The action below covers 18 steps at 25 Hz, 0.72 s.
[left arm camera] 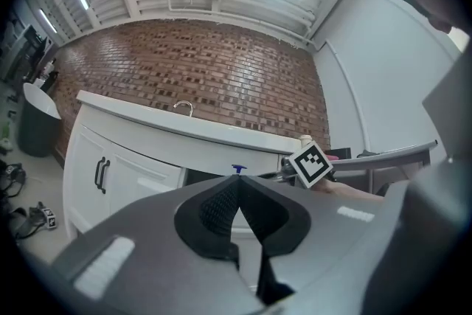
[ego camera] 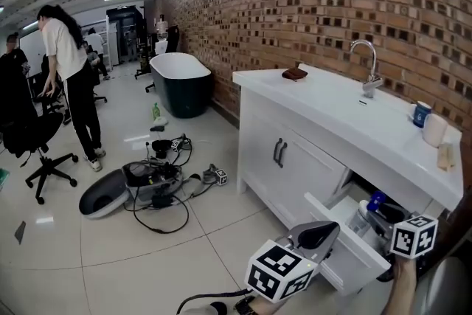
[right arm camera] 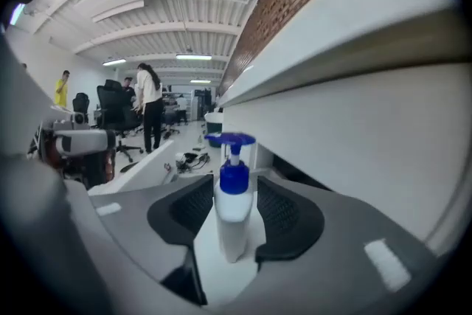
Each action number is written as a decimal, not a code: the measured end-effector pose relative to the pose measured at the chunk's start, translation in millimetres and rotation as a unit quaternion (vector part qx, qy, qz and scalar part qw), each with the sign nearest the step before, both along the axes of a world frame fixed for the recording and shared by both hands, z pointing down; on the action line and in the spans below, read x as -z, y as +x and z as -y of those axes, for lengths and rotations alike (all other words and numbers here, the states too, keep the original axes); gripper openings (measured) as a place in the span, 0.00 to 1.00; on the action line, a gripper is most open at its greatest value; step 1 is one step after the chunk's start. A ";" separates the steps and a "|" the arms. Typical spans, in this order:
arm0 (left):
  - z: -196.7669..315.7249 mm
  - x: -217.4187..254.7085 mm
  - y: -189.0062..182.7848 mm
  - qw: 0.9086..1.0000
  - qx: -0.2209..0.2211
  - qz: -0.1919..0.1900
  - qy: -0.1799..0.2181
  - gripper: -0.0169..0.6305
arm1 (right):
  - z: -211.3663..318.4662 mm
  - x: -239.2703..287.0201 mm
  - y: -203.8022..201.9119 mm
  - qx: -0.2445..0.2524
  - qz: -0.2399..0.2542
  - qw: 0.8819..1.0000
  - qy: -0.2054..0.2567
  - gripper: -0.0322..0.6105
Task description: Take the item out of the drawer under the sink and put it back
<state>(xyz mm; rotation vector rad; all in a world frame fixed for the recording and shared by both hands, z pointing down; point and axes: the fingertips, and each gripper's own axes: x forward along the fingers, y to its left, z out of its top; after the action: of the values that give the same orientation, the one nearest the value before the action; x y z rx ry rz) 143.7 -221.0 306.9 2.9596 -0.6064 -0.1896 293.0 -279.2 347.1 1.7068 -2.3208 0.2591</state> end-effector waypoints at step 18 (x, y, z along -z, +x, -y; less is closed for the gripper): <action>-11.9 -4.9 4.9 0.999 0.004 0.021 0.049 0.05 | -114.2 120.5 -58.9 -0.080 -0.216 0.916 0.329 0.12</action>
<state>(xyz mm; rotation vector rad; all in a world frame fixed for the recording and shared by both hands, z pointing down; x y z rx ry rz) 148.6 -209.1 311.8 3.0635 -0.6325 -0.1631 234.2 -165.0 226.7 1.9678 -2.0397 -0.8868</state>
